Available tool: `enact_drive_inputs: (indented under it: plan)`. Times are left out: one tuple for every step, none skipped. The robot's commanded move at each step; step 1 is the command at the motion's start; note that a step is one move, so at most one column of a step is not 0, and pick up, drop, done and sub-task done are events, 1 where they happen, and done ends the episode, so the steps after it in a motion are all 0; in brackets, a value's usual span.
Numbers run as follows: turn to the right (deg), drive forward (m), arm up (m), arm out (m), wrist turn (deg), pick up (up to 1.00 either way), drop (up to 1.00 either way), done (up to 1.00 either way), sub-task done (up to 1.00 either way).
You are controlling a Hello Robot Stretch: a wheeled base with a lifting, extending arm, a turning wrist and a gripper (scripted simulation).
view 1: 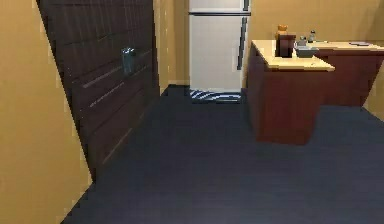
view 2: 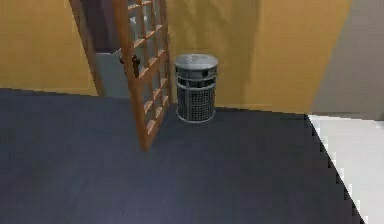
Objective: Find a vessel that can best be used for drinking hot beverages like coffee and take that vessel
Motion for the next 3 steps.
enact_drive_inputs:
  plan:
    - [0.0,1.00,0.00,0.00,0.0,0.00,0.00,0.00,0.00]
    - [0.0,0.80,0.00,0.00,0.0,0.00,0.00,0.00,0.00]
    - [21.0,0.00,0.00,0.00,0.0,0.00,0.00,0.00,0.00]
